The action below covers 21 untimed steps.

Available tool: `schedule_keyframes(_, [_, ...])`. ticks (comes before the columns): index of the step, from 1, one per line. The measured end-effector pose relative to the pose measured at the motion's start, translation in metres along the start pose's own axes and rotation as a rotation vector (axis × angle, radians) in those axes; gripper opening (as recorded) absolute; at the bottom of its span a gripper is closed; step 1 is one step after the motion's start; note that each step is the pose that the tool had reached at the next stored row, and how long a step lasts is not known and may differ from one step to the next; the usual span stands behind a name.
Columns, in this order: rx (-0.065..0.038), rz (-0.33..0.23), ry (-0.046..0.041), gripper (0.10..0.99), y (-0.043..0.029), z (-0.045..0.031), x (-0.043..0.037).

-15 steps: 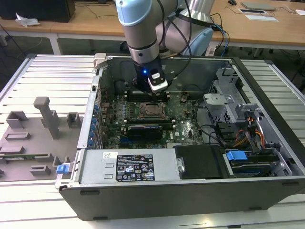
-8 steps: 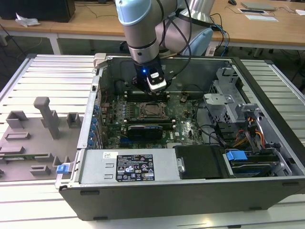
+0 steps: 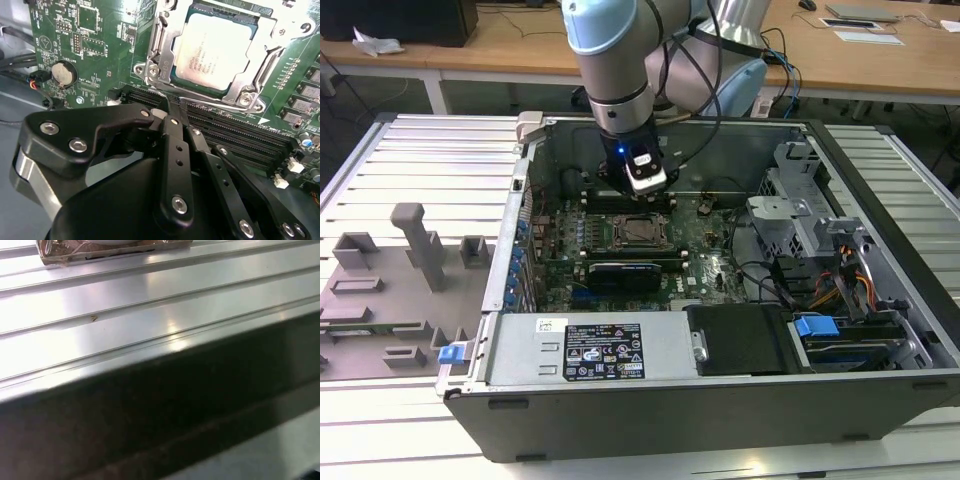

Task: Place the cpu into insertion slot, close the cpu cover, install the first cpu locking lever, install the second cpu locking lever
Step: 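Install the first cpu locking lever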

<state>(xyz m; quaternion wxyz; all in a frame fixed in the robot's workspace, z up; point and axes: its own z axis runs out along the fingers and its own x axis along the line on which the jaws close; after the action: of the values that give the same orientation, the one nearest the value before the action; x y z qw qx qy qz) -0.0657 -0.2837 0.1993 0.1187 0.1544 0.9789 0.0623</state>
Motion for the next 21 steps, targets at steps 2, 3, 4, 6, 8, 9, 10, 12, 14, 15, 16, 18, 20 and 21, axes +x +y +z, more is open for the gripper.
schedule_keyframes(2, [0.002,0.005,-0.001,0.106,-0.0001,0.0005,0.0001])
schedule_keyframes(3, [0.003,0.008,-0.0015,0.106,-0.0002,0.0007,0.0002])
schedule_keyframes(4, [0.003,0.01,-0.0019,0.106,-0.0003,0.0009,0.0002])
schedule_keyframes(6, [0.005,0.013,-0.0027,0.106,-0.0007,0.0012,0.0002])
schedule_keyframes(8, [0.006,0.017,-0.0038,0.106,-0.002,0.0015,-0.0002])
schedule_keyframes(9, [0.007,0.018,-0.0039,0.106,-0.0026,0.0014,-0.0004])
schedule_keyframes(10, [0.007,0.019,-0.0041,0.106,-0.0034,0.0014,-0.0006])
schedule_keyframes(12, [0.008,0.021,-0.0046,0.106,-0.0055,0.0012,-0.0014])
schedule_keyframes(14, [0.009,0.022,-0.0049,0.106,-0.0066,0.0012,-0.0017])
schedule_keyframes(15, [0.009,0.022,-0.0049,0.106,-0.0066,0.0012,-0.0017])
schedule_keyframes(16, [0.009,0.022,-0.0049,0.106,-0.0067,0.0012,-0.0017])
schedule_keyframes(18, [0.009,0.022,-0.0049,0.106,-0.0067,0.0012,-0.0018])
schedule_keyframes(20, [0.011,0.021,-0.0056,0.106,-0.0066,0.0006,-0.002])
schedule_keyframes(21, [0.013,0.021,-0.0063,0.106,-0.0063,-0.0013,-0.0024])
